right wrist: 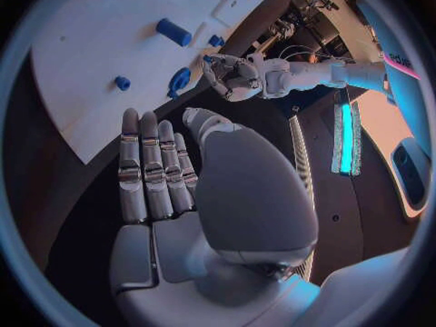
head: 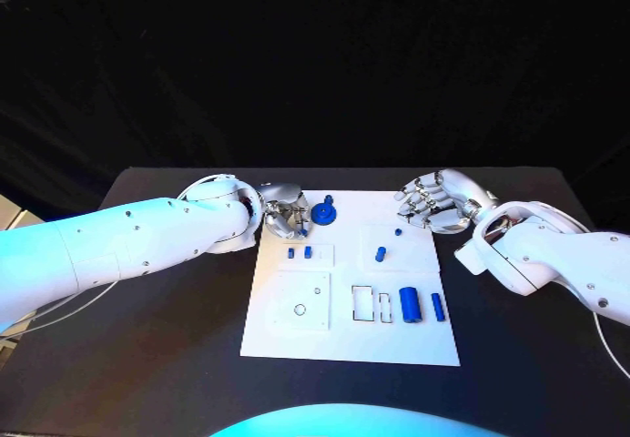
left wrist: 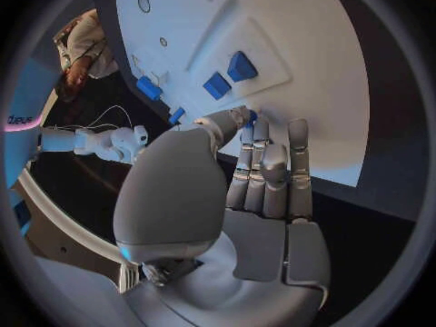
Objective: Assemble the parts on the task board
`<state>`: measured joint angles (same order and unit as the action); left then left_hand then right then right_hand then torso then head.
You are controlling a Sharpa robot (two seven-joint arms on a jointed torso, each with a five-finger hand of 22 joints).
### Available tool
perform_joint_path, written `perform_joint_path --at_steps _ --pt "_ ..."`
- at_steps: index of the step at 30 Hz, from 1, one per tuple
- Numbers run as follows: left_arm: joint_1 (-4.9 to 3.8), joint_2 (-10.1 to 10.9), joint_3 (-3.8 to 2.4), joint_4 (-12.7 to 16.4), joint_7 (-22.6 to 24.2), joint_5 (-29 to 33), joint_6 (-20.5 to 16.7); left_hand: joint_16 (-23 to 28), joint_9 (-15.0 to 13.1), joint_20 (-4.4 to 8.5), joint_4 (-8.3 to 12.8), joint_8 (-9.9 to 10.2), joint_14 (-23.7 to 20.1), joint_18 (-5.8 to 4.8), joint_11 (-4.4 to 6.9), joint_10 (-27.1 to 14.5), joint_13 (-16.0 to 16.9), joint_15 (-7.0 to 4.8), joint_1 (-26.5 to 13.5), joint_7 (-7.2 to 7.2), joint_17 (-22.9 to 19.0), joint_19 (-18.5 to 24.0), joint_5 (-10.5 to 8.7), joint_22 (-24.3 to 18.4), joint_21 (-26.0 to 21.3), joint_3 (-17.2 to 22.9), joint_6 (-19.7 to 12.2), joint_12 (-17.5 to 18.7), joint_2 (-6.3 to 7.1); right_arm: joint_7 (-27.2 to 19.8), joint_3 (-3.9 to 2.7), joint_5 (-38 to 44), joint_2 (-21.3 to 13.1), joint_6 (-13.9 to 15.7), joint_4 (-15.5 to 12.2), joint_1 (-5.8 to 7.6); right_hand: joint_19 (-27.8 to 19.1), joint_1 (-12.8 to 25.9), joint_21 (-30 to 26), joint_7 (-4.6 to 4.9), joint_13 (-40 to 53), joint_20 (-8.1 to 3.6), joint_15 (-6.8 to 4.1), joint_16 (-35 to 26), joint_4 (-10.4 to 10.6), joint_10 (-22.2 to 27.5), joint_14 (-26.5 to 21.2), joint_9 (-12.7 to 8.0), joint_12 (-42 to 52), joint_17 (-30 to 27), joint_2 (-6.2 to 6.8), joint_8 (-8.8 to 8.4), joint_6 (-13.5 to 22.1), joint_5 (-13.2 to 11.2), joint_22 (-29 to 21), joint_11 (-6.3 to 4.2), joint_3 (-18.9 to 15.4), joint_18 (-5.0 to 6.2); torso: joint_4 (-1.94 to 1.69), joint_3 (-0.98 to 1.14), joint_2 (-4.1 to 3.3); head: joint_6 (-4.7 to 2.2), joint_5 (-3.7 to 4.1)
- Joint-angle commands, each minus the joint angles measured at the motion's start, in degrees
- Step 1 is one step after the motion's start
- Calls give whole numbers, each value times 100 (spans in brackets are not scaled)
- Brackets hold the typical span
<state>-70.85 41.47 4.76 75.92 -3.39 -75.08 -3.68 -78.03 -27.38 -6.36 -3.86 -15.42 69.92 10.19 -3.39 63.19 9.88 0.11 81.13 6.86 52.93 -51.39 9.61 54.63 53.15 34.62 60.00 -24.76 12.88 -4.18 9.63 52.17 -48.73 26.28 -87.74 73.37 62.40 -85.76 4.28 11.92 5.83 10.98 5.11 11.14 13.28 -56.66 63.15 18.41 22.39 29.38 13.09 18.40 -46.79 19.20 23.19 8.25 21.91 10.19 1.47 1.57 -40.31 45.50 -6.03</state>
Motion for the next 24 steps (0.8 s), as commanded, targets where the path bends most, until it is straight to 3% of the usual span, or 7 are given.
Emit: perform_joint_path --at_steps 1,18,24 --pt "4 -10 7 -4 -48 -63 212 -19 -31 -6 -7 -11 3 23 -4 25 10 9 -21 8 -4 30 7 6 10 14 22 33 -36 -70 0 43 0 -65 -3 -4 -28 -22 29 13 -6 2 28 -24 -15 -18 -5 -7 -22 -8 21 33 -22 9 2 11 27 -8 -2 -1 -1 5 -2" --pt "6 -36 11 -12 -65 -39 210 -18 -40 -8 29 -2 -19 27 -10 49 24 8 10 20 -28 35 14 16 14 37 37 62 -52 -82 0 42 6 -83 1 -9 -34 -3 36 14 -25 1 28 -36 -31 -22 1 -10 -22 -11 24 35 -22 6 4 12 42 -10 0 -5 0 7 -8" --pt "6 -39 18 1 -69 5 291 10 0 -41 25 145 -123 19 -76 -50 19 64 -57 63 -166 64 6 26 -1 41 -135 215 8 -80 0 42 4 -85 2 -10 -34 -3 36 14 -25 1 28 -36 -31 -22 1 -10 -22 -11 24 35 -22 6 4 12 42 -10 -1 -1 0 5 -12"
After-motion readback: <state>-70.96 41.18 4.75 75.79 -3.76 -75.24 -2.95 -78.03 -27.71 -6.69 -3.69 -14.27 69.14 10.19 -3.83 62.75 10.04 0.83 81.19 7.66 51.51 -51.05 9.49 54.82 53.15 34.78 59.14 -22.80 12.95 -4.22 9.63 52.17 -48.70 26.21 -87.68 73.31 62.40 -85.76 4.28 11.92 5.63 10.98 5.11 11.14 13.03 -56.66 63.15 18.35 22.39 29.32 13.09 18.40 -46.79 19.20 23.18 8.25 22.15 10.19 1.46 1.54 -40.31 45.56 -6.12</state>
